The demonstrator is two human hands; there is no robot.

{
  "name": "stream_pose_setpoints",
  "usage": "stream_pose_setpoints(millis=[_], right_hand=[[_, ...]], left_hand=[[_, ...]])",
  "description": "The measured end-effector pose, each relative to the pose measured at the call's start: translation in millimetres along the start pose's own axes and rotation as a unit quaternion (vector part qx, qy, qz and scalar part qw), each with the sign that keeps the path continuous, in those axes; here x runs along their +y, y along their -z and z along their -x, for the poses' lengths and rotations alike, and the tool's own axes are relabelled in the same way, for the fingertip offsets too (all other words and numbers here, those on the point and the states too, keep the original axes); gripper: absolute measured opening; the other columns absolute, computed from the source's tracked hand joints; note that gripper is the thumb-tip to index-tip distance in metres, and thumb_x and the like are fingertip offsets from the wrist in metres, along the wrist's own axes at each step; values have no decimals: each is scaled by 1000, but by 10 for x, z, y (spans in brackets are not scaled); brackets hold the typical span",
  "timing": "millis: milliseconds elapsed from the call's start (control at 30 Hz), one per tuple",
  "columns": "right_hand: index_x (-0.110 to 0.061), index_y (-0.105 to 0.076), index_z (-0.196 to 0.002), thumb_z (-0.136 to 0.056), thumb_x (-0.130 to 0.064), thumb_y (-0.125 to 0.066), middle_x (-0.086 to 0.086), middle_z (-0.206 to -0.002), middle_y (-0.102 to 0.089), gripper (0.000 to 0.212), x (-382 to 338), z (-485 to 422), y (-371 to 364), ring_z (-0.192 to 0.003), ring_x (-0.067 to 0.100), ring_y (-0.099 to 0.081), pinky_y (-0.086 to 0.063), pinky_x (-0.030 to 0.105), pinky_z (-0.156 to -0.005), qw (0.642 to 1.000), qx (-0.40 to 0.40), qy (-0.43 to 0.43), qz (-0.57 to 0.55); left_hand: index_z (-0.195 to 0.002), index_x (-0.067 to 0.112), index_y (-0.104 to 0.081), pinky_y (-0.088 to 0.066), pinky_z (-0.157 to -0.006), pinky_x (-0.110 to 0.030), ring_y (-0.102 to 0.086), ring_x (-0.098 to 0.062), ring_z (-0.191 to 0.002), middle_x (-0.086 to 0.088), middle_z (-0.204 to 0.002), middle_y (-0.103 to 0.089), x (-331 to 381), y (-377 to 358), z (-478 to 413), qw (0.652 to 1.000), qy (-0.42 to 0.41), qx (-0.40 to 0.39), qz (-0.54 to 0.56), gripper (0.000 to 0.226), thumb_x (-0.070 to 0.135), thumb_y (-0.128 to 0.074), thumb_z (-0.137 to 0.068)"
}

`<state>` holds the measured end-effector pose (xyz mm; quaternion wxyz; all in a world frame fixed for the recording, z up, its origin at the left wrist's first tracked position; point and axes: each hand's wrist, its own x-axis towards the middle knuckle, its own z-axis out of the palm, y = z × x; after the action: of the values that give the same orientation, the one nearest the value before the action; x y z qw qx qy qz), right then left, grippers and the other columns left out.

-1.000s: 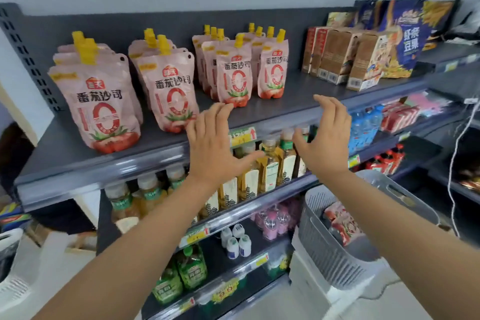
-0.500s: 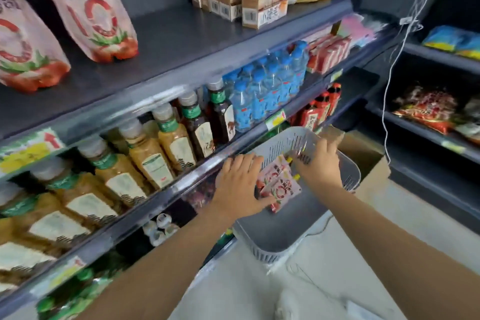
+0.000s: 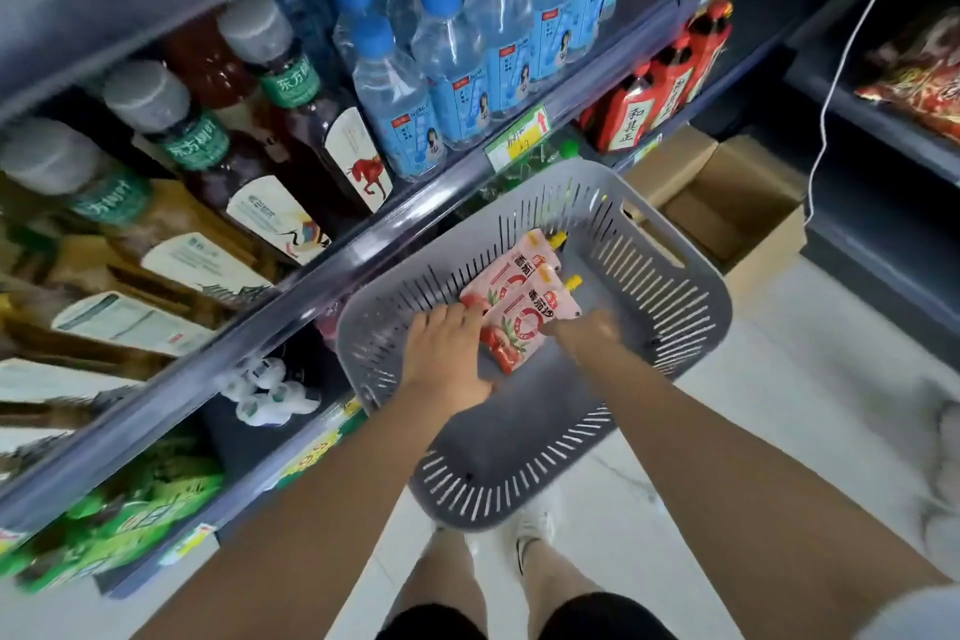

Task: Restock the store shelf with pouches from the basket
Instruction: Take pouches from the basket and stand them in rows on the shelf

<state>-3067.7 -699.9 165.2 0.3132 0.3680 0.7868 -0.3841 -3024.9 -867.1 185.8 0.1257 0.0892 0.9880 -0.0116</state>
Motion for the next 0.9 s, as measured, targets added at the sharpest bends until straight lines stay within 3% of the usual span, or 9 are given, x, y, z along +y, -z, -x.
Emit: stream_pose_setpoints(millis=[133,300,400,567,700,900], right_hand=[[-9,-23,-142,-67,-34,-79,15,-137,-43,96,-66,-224,-267,-123,34,-45,-43,50,-101,993,-34,-55,-99],[-18,-16,-140,-49,-43,-85,11,-133,-36,117,-290,-351,-539,-119,35,-44,-48,50,-89,987,-46,-76,-138],[-15,-19,-144,-43,-52,-87,11,-140,-39,127,-334,-432,-699,-127,36,-42,-41,54,-100,983,-52,-75,-158],[-18,-20,-139,-32,-54,-88,8,-140,-33,132,-319,-525,-731,-126,35,-39,-42,53,-99,987,-27,-72,-142],[-21,-4,-144,-37,-53,-90,11,-139,-14,141,-302,-504,-647,-129,33,-24,-45,49,-98,997,1,-68,-37],[-25,0,-144,-36,-40,-93,10,-138,-15,143,-247,-498,-520,-127,31,-30,-42,42,-98,997,9,-71,-20]], left_hand=[[-137,19,-29,-29,-102,-37,-42,-22,-120,-1,-130,-48,-48,-118,-152,1000,-1,-9,4,100,66,-73,-60],[-138,16,-32,-26,-106,-40,-37,-25,-127,-5,-136,-45,-150,-241,-277,999,18,-43,-8,98,64,-73,-63],[-143,13,-26,-23,-110,-41,-32,-25,-132,-6,-144,-39,-212,-301,-299,997,35,-67,-10,104,64,-72,-65],[-144,12,-21,-25,-109,-41,-32,-25,-132,-6,-146,-37,-256,-321,-347,995,55,-81,7,110,65,-72,-63],[-140,11,-26,-31,-105,-39,-37,-25,-126,-6,-139,-42,-197,-319,-395,996,48,-80,8,103,66,-70,-64],[-139,13,-27,-33,-103,-35,-38,-23,-125,-6,-135,-42,-34,-356,-477,998,27,-44,38,90,48,-74,-72]])
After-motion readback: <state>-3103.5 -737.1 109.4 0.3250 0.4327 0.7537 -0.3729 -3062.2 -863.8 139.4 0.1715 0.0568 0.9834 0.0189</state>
